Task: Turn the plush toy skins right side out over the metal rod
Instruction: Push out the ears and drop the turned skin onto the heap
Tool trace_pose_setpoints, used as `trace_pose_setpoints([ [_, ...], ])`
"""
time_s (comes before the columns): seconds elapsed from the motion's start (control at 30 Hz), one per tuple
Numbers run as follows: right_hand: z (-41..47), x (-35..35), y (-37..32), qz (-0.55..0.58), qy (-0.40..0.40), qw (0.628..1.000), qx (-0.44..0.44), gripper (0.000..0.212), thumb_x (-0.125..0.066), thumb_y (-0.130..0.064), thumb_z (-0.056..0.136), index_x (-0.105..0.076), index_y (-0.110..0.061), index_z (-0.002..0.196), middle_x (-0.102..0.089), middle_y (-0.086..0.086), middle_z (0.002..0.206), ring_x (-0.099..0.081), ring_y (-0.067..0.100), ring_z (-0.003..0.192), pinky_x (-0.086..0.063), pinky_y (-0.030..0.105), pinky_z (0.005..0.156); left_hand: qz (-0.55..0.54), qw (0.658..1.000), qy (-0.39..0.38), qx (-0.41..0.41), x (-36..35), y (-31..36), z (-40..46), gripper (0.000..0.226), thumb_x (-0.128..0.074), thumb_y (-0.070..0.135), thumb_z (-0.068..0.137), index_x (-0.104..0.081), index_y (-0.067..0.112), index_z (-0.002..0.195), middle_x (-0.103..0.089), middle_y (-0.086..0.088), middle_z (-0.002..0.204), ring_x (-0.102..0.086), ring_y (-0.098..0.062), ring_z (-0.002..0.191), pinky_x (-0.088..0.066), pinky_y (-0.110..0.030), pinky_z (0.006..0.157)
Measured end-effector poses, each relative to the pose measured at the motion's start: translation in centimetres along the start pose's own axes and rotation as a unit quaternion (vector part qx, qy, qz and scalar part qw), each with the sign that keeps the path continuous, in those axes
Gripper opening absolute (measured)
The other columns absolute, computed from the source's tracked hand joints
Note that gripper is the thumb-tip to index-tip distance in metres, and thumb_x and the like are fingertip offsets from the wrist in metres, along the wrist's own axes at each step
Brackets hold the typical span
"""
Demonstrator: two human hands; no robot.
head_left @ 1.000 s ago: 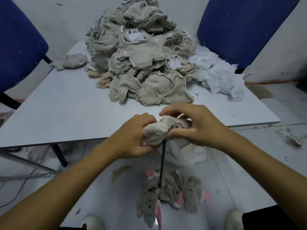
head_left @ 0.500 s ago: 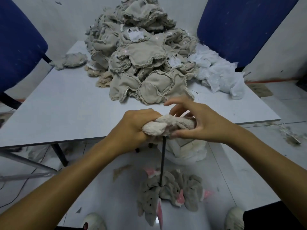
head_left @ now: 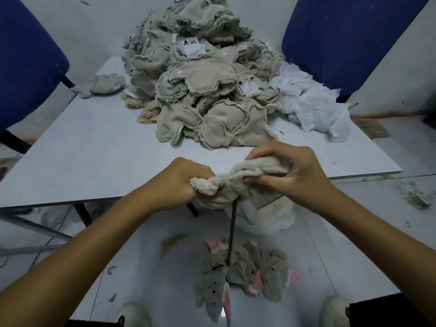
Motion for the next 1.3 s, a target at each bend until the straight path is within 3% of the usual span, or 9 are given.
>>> trace_pose_setpoints([
  [0.1,-0.2,-1.1,0.0,0.005,-0.022,1.000,0.003,0.035,-0.082,-0.037,0.076,-0.068,-0.028,0.106,-0.070,-0.012,0.100,-0.069,0.005,0.090,-0.055,0.029,0.079,0.051,0.997,-0.047,0.021,-0.4,-0.2,0.1,0.027,-0.086,0.012,0.074,-0.069,0.031,0.083,-0.065,0.018,0.082,-0.060,0.001,0.078,-0.045,-0.026,0.070],
  [0.2,-0.3,-1.3,0.2,0.006,-0.037,0.999,-0.002,0.041,-0.084,-0.038,0.074,-0.064,-0.031,0.110,-0.069,-0.018,0.101,-0.067,0.003,0.093,-0.053,0.024,0.080,-0.016,0.999,-0.028,0.042,-0.4,0.5,0.6,0.050,-0.082,0.044,0.071,-0.068,0.037,0.118,-0.066,0.018,0.112,-0.061,0.000,0.108,-0.048,-0.023,0.089],
  [0.3,-0.5,-1.1,0.7,-0.031,-0.032,0.999,-0.010,0.043,-0.076,-0.044,0.079,-0.061,-0.027,0.116,-0.060,-0.022,0.103,-0.059,-0.003,0.097,-0.042,0.011,0.082,0.047,0.997,0.040,-0.046,-0.6,2.8,0.9,0.016,-0.077,0.038,0.076,-0.068,0.041,0.090,-0.062,0.019,0.086,-0.060,0.001,0.083,-0.042,-0.021,0.072],
  [0.37,-0.7,-1.2,0.7,-0.077,-0.045,0.996,0.004,0.037,-0.063,-0.043,0.088,-0.066,-0.018,0.116,-0.055,-0.015,0.098,-0.053,-0.003,0.090,-0.038,0.009,0.081,0.044,0.992,0.085,-0.087,-0.8,3.4,0.7,0.013,-0.078,0.026,0.078,-0.075,0.025,0.091,-0.059,0.018,0.083,-0.056,0.005,0.076,-0.040,-0.016,0.069],
  [0.6,-2.1,-3.8,1.8,-0.085,-0.054,0.995,-0.014,0.034,-0.054,-0.031,0.093,-0.065,-0.005,0.074,-0.049,-0.005,0.073,-0.041,0.002,0.066,-0.031,0.015,0.061,0.111,0.985,0.099,-0.085,-0.9,2.5,0.6,0.006,-0.069,0.004,0.085,-0.073,0.001,0.082,-0.051,0.005,0.071,-0.046,-0.005,0.064,-0.034,-0.019,0.060],
  [0.87,-1.0,-3.0,0.9,-0.086,-0.045,0.995,-0.020,0.026,-0.043,-0.044,0.099,-0.044,-0.029,0.077,-0.039,-0.019,0.068,-0.040,0.001,0.060,-0.028,0.014,0.059,0.051,0.991,0.095,-0.074,-0.8,2.4,0.8,0.023,-0.063,0.025,0.091,-0.072,0.006,0.082,-0.053,0.011,0.074,-0.050,0.000,0.070,-0.038,-0.017,0.066],
  [1.07,-2.0,-4.6,2.4,-0.092,-0.095,0.990,-0.056,0.043,-0.046,-0.044,0.094,-0.063,-0.010,0.074,-0.055,-0.005,0.068,-0.046,0.006,0.066,-0.034,0.010,0.062,0.119,0.992,-0.001,-0.044,-2.1,1.4,1.4,0.018,-0.060,0.018,0.095,-0.072,0.007,0.087,-0.053,0.013,0.071,-0.048,-0.004,0.069,-0.038,-0.022,0.067],
  [1.2,-1.5,-3.6,2.2,-0.049,-0.058,0.994,-0.078,0.034,-0.041,-0.052,0.098,-0.049,-0.034,0.071,-0.049,-0.016,0.064,-0.050,-0.001,0.062,-0.034,0.011,0.058,0.083,0.990,0.085,-0.072,-1.1,2.3,0.9,0.028,-0.055,0.029,0.095,-0.062,0.016,0.071,-0.047,0.013,0.067,-0.045,-0.002,0.065,-0.033,-0.014,0.062],
  [1.3,-1.2,-2.4,1.5,-0.078,-0.021,0.996,-0.048,0.039,-0.033,-0.053,0.100,-0.043,-0.030,0.070,-0.043,-0.018,0.062,-0.047,-0.004,0.060,-0.031,0.012,0.056,0.049,0.989,0.120,-0.072,-0.7,2.6,1.1,0.035,-0.043,0.042,0.097,-0.043,0.027,0.066,-0.043,0.012,0.061,-0.043,0.000,0.059,-0.031,-0.016,0.059],
])
Point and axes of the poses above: each hand's wrist, its own z-axis towards the middle knuckle, its own x-axis out of the back of the hand, y = z × x, the point moved 8 cm from there along z, towards the middle knuckle
